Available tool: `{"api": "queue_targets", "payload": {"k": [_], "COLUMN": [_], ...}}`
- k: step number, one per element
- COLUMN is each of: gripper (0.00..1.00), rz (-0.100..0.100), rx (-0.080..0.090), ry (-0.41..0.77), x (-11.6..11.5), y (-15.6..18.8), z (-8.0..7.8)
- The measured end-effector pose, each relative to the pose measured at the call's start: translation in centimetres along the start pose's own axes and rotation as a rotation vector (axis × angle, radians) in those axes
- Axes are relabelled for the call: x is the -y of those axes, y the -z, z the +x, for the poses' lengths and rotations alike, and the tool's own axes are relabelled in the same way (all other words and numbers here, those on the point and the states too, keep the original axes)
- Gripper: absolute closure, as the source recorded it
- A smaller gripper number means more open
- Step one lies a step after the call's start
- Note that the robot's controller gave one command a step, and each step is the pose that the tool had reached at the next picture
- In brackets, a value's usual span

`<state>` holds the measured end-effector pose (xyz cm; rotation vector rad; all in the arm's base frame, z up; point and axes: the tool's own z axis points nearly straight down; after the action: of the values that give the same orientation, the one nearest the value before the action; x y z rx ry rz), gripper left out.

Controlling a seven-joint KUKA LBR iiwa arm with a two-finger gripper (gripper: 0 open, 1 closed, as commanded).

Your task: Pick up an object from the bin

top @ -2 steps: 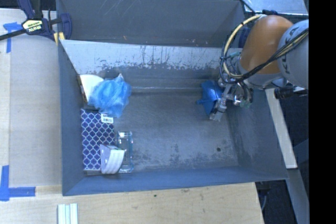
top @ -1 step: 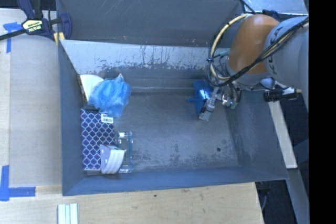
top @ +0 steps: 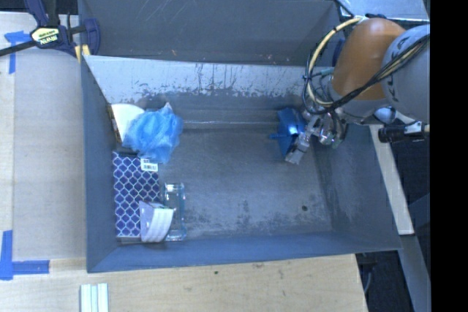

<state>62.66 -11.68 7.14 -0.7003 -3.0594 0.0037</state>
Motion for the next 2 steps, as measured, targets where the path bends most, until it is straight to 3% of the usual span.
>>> {"api": "queue_targets", "payload": {"k": [1, 2], "gripper": [0.0, 1.0], "rz": [0.019, 0.004], "rx": [0.0, -0.004], "ry": [-0.049, -0.199], "x": [-2.9, 0.7], "y": [0.0, 0.0], "z": [1.4, 0.3]}}
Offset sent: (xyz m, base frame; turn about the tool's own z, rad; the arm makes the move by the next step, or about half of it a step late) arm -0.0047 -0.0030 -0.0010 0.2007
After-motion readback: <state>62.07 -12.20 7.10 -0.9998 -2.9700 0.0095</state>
